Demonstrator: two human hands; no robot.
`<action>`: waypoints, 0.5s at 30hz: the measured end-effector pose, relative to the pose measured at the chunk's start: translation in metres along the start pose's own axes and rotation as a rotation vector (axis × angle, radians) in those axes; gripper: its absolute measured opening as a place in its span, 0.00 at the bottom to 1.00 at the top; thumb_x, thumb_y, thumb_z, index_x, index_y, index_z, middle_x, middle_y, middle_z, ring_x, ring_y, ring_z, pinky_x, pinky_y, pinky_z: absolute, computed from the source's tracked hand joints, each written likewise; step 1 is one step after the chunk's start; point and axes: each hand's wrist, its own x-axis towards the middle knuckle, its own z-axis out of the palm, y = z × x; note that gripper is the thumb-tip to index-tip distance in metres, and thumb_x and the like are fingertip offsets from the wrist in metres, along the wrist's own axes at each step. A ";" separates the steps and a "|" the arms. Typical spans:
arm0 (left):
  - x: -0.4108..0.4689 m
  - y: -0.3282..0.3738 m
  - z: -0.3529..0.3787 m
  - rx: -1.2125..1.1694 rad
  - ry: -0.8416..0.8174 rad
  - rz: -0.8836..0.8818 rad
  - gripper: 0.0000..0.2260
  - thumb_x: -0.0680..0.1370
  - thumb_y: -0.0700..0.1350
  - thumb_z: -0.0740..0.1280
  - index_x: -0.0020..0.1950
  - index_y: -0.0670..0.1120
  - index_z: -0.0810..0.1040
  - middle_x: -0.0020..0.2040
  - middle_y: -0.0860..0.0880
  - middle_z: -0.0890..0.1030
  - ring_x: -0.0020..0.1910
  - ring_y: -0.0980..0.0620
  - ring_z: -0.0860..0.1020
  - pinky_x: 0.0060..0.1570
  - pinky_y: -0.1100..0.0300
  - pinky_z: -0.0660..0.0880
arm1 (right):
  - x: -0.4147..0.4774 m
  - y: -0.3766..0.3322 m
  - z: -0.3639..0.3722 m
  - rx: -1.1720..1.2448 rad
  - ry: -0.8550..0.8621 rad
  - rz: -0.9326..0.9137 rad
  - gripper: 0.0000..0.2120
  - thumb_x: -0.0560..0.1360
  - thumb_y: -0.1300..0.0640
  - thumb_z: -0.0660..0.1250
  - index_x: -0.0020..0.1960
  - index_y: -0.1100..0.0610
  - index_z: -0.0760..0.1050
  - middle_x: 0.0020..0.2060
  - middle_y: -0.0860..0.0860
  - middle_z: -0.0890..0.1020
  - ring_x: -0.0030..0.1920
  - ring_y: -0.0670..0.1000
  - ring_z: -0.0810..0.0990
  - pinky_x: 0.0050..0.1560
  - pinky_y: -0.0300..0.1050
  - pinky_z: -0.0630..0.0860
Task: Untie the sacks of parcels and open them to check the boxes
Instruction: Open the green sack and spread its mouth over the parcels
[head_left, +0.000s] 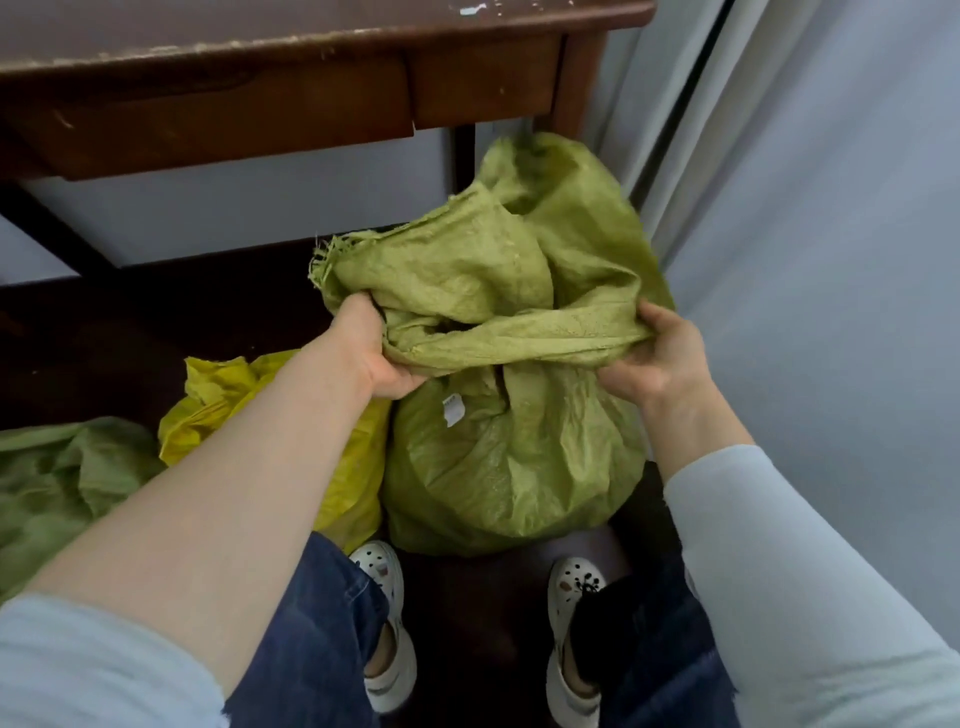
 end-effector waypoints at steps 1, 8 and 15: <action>0.003 0.001 -0.005 -0.011 0.024 -0.018 0.25 0.79 0.58 0.52 0.51 0.42 0.81 0.41 0.41 0.85 0.36 0.41 0.84 0.32 0.46 0.81 | 0.003 -0.003 -0.006 0.082 -0.004 0.016 0.16 0.77 0.57 0.56 0.59 0.62 0.75 0.54 0.61 0.81 0.54 0.62 0.79 0.50 0.61 0.74; 0.018 0.007 -0.022 -0.509 -0.009 0.070 0.28 0.81 0.55 0.45 0.50 0.36 0.76 0.44 0.35 0.80 0.42 0.35 0.79 0.37 0.41 0.79 | 0.018 -0.014 -0.023 -0.107 0.261 0.053 0.14 0.76 0.54 0.60 0.55 0.61 0.78 0.51 0.61 0.83 0.50 0.61 0.82 0.45 0.57 0.81; 0.029 0.018 -0.013 -0.080 -0.007 0.068 0.26 0.78 0.62 0.53 0.55 0.45 0.80 0.48 0.40 0.84 0.45 0.38 0.83 0.38 0.43 0.80 | 0.009 0.007 0.021 -1.415 0.287 -1.438 0.25 0.71 0.64 0.63 0.66 0.53 0.71 0.69 0.54 0.69 0.71 0.54 0.65 0.74 0.51 0.54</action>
